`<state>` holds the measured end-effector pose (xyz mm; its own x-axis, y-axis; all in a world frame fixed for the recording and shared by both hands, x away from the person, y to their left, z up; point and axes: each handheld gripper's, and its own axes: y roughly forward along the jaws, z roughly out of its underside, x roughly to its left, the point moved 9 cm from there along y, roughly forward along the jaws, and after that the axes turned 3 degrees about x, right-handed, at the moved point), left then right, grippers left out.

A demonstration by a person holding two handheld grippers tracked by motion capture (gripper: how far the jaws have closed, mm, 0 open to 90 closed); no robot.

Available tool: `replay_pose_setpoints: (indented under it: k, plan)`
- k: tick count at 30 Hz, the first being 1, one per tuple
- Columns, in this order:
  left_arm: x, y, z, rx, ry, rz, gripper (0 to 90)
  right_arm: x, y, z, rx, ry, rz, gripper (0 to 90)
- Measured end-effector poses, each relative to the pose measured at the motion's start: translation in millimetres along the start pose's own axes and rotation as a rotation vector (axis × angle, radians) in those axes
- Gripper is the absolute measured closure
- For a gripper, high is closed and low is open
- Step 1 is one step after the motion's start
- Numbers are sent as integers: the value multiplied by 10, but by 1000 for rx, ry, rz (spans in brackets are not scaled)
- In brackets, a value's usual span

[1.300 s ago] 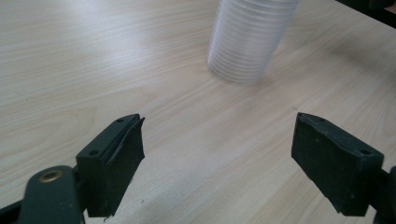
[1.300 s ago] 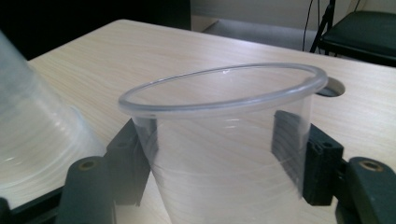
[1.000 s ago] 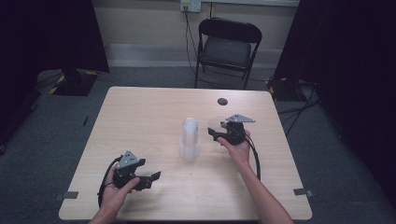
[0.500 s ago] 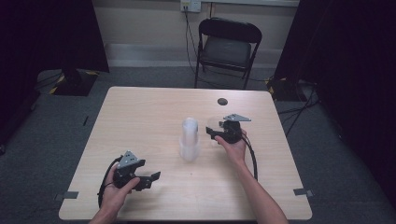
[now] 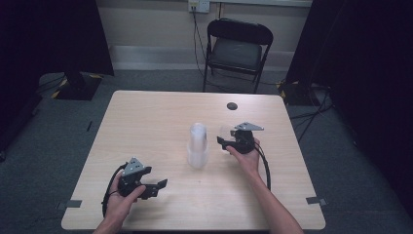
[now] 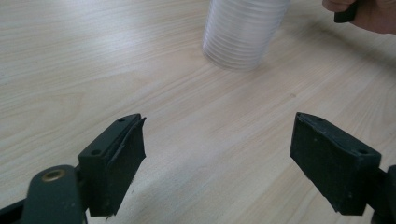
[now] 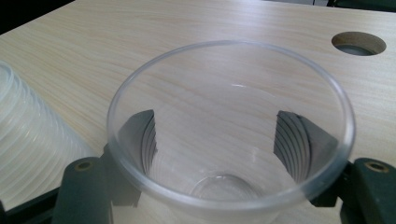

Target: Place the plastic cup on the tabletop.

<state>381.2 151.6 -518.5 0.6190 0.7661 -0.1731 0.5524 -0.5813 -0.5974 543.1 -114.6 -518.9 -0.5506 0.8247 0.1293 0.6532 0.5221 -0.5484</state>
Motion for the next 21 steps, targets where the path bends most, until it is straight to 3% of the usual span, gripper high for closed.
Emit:
replay_pose_setpoints:
  k: [4, 13, 21]
  plan:
    - [14, -8, 1, 1, -3, -4, 177, -25, -34, 25, 10, -26, 28, 297]
    - [31, -20, -12, -12, -7, -11, 178, -72, -70, 89, 19, -5, 28, 274]
    - [61, -27, -18, -17, -5, -18, 180, -84, -79, 150, 31, 16, 17, 198]
